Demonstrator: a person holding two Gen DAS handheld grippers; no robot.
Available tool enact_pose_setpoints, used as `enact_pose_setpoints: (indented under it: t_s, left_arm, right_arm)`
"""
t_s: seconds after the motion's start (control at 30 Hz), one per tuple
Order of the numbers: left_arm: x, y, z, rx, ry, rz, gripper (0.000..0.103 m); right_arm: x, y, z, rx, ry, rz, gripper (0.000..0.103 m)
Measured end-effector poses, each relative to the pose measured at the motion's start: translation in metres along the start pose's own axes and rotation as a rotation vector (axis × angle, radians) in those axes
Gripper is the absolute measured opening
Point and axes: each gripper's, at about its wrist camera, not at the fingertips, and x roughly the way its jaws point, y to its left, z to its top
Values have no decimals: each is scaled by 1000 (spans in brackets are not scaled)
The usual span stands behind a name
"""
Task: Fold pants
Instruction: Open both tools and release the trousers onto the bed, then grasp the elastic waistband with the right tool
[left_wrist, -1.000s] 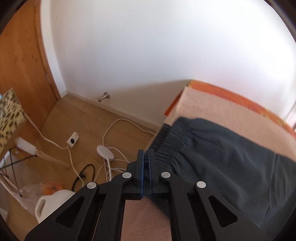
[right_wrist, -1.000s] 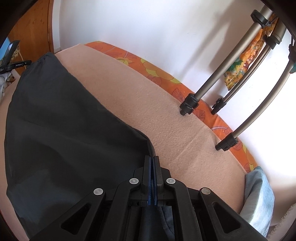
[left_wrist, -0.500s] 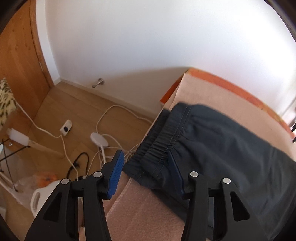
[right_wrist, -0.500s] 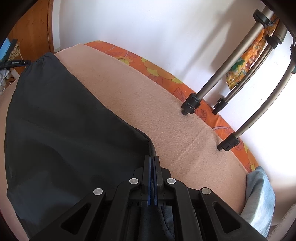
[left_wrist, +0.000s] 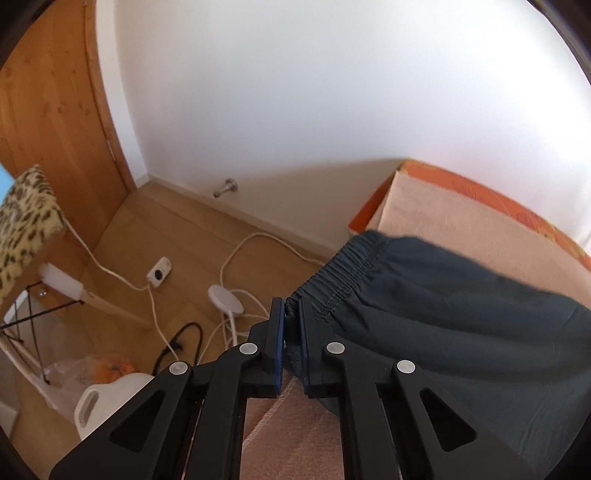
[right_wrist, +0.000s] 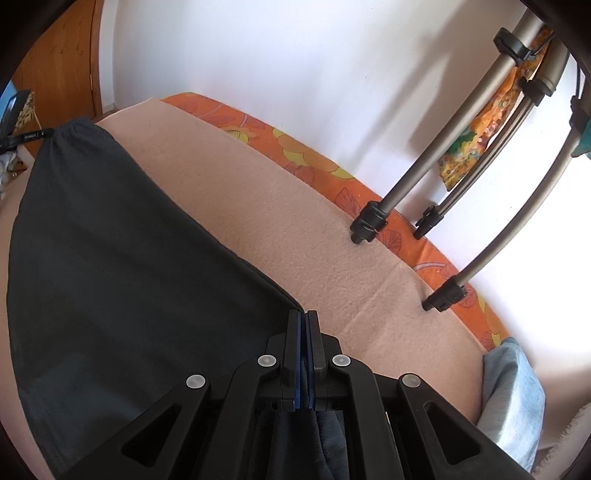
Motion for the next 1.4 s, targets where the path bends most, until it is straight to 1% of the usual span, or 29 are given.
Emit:
enact_pose_setpoints:
  t_s: [0.03,0.13,0.2,0.23,0.27,0.3,0.4,0.5,0.57,0.67,0.77,0.9,1.03,1.1,1.2,1.23,1.3,1.4]
  left_arm:
    - [2,0,1,3,5,7,7]
    - [3,6,4,-12,21,18,17]
    - [0,9,5,-26,40,29,29]
    - [-4,11,6,-26,35,29,31]
    - [-10,13,7,-24,23,43,34]
    - [-15,14,8,-22,15,52,37]
    - [-37,16,10,-27,-18,57,38]
    - [-63,9,12,9,-58,43,41]
    - [-81,-2,11,33,-74,-16,41]
    - [-113,-33,6,102,-94,-113,41]
    - [-144,-74,-10,175,-96,-239,42]
    - [-183,-137,-43,291,-76,-411,45]
    - [-215,-193,-78,405,-32,-553,49]
    - [-231,-219,-97,458,0,-630,55]
    - [-254,-258,-127,568,38,-712,56]
    - [-261,-271,-137,612,51,-736,56]
    - [-276,-298,-157,700,69,-777,56]
    - [-294,-335,-179,796,84,-803,56]
  right_arm:
    - [4,2,0,-9,6,-9,0]
    - [13,0,-1,13,30,8,0]
    - [14,-3,-2,33,38,32,0]
    - [11,-6,-2,48,33,38,11]
    - [7,-9,-3,64,26,45,30]
    - [0,-14,-4,87,10,66,37]
    - [-26,-33,-10,165,-44,114,40]
    - [-60,-53,-24,234,-98,125,40]
    - [-86,-61,-37,260,-126,133,40]
    - [-130,-72,-66,282,-163,125,40]
    - [-173,-78,-106,312,-183,102,40]
    - [-215,-81,-163,369,-180,77,41]
    - [-237,-78,-209,400,-151,61,41]
    - [-245,-75,-228,417,-143,64,43]
    - [-249,-70,-259,446,-136,89,51]
    - [-251,-68,-269,447,-136,96,55]
    - [-253,-62,-286,444,-137,117,56]
    - [-256,-55,-306,431,-143,145,63]
